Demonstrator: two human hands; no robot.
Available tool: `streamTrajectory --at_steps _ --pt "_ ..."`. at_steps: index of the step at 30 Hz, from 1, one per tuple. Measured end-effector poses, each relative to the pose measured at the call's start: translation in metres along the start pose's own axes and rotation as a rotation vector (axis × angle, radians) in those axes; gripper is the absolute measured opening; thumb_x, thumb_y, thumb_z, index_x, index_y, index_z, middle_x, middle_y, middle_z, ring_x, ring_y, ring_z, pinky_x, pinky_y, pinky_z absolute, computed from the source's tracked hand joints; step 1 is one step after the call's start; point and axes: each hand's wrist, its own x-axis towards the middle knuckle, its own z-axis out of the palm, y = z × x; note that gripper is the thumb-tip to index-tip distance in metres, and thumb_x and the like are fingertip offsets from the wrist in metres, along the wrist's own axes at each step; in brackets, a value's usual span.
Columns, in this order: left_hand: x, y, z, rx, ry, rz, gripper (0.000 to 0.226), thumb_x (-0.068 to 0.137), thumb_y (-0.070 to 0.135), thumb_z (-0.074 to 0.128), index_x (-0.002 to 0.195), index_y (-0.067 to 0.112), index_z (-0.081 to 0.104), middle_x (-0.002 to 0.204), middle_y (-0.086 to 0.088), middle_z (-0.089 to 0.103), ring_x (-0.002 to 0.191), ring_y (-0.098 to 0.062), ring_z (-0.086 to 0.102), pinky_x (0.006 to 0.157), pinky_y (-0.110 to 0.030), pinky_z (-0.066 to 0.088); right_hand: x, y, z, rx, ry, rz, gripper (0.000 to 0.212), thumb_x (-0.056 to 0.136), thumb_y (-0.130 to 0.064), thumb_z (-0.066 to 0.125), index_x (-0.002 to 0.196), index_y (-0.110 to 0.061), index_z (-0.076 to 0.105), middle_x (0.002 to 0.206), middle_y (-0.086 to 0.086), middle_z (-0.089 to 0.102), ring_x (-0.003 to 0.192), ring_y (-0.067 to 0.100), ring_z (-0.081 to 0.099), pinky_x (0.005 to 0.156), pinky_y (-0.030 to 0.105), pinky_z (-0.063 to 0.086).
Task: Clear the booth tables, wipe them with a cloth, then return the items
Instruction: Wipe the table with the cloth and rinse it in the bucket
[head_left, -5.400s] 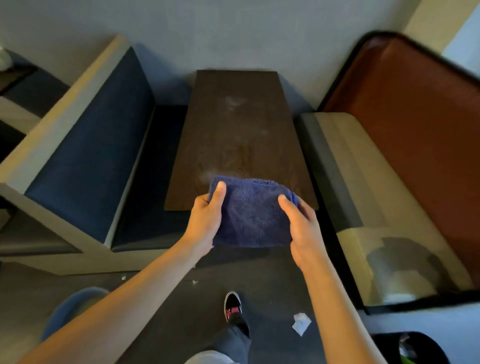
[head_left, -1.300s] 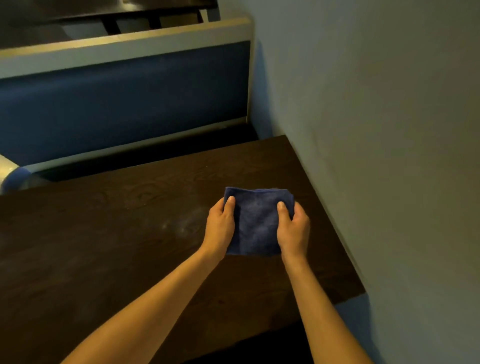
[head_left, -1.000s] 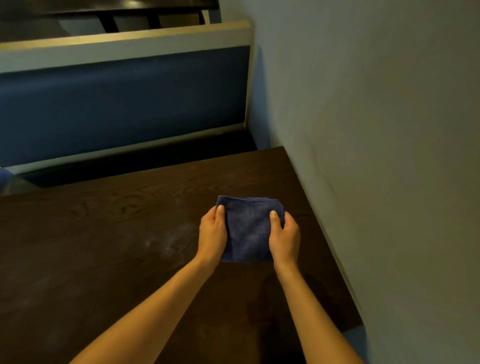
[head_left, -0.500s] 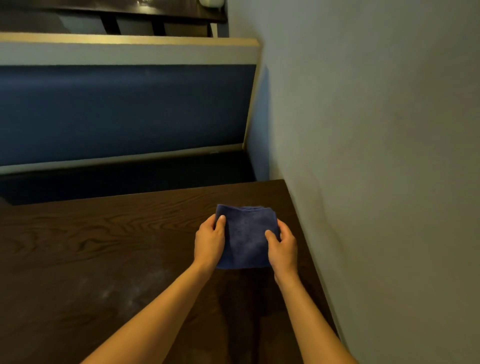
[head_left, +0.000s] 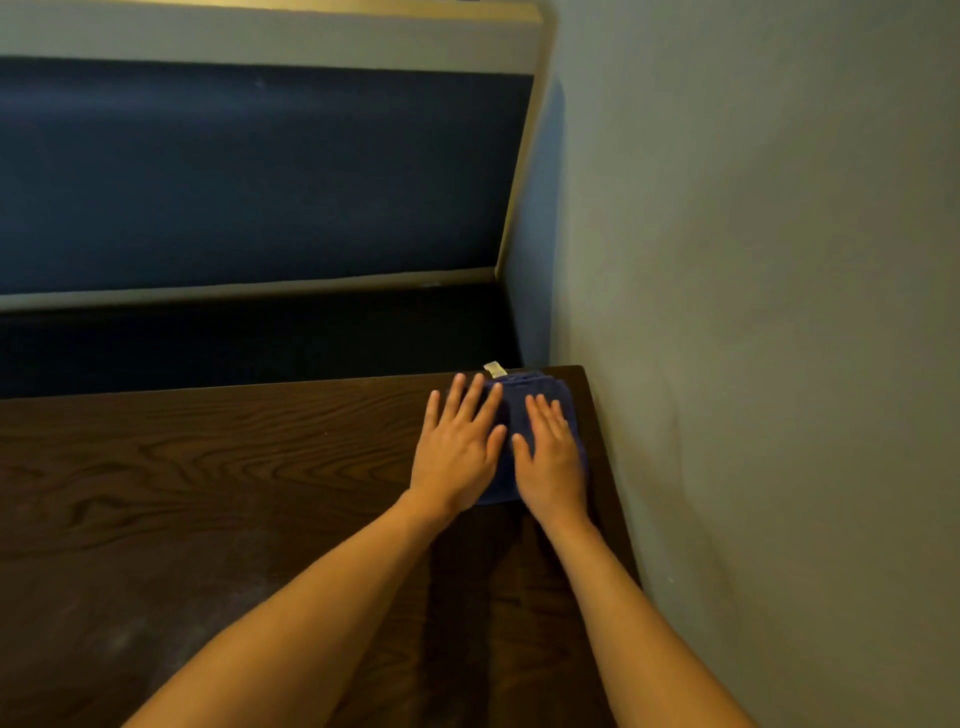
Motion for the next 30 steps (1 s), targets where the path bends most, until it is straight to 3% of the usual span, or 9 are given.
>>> streamTrajectory --at_steps 3,7,13,18,24,27,30 --pt "0.013 0.0 0.015 0.107 -0.058 0.01 0.058 0.107 0.048 0.014 0.159 0.03 -0.006 0.168 0.002 -0.01 0.15 -0.018 -0.022 0.12 -0.044 -0.017 0.009 0.017 0.012 -0.187 -0.034 -0.056 0.059 0.105 -0.033 0.029 0.157 -0.007 0.018 0.164 0.008 0.02 0.153 0.02 0.01 0.122 0.031 0.001" --pt "0.036 0.009 0.018 0.157 -0.041 0.011 0.059 0.107 0.048 0.013 0.159 0.027 -0.007 0.168 0.0 -0.01 0.153 -0.02 -0.017 0.121 -0.045 -0.016 0.029 0.029 0.012 -0.313 0.018 -0.073 0.067 0.1 -0.041 0.013 0.157 -0.007 0.016 0.164 0.009 0.02 0.153 0.021 0.013 0.121 0.031 0.001" --pt "0.054 0.013 0.018 0.191 -0.048 0.052 0.059 0.107 0.047 0.013 0.16 0.025 -0.004 0.169 -0.002 -0.006 0.155 -0.023 -0.012 0.123 -0.046 -0.011 0.044 0.035 0.009 -0.365 0.006 -0.036 0.059 0.108 -0.032 0.03 0.158 -0.008 0.01 0.166 0.009 0.011 0.155 0.02 0.006 0.122 0.031 -0.002" --pt "0.044 0.017 0.017 0.183 -0.053 0.049 0.059 0.108 0.046 0.012 0.16 0.025 -0.006 0.169 -0.003 -0.009 0.154 -0.023 -0.014 0.125 -0.045 -0.01 0.031 0.036 0.006 -0.388 -0.029 -0.037 0.059 0.108 -0.035 0.023 0.159 -0.011 0.004 0.167 0.008 0.006 0.155 0.019 0.002 0.124 0.033 -0.001" --pt "-0.003 0.026 0.025 0.143 -0.092 0.083 0.06 0.107 0.047 0.013 0.159 0.026 -0.007 0.168 -0.002 -0.011 0.153 -0.022 -0.017 0.123 -0.044 -0.014 -0.024 0.039 0.008 -0.366 -0.015 0.013 0.069 0.099 -0.045 0.004 0.157 -0.01 0.01 0.165 0.009 0.016 0.153 0.021 0.01 0.122 0.034 0.003" --pt "-0.032 0.03 0.031 0.134 -0.113 0.095 0.059 0.107 0.049 0.009 0.158 0.027 -0.01 0.167 0.0 -0.013 0.152 -0.021 -0.02 0.122 -0.044 -0.016 -0.057 0.041 0.01 -0.334 0.0 0.032 0.065 0.101 -0.043 0.012 0.156 -0.008 0.02 0.162 0.01 0.025 0.151 0.022 0.018 0.122 0.037 0.012" --pt "-0.061 0.032 0.032 0.129 -0.141 0.081 0.063 0.099 0.053 -0.004 0.158 0.03 -0.01 0.167 0.002 -0.013 0.152 -0.019 -0.02 0.121 -0.044 -0.018 -0.086 0.044 0.008 -0.277 -0.039 0.016 0.065 0.099 -0.046 0.009 0.156 -0.015 0.011 0.163 0.002 0.012 0.151 0.015 0.006 0.122 0.034 0.006"
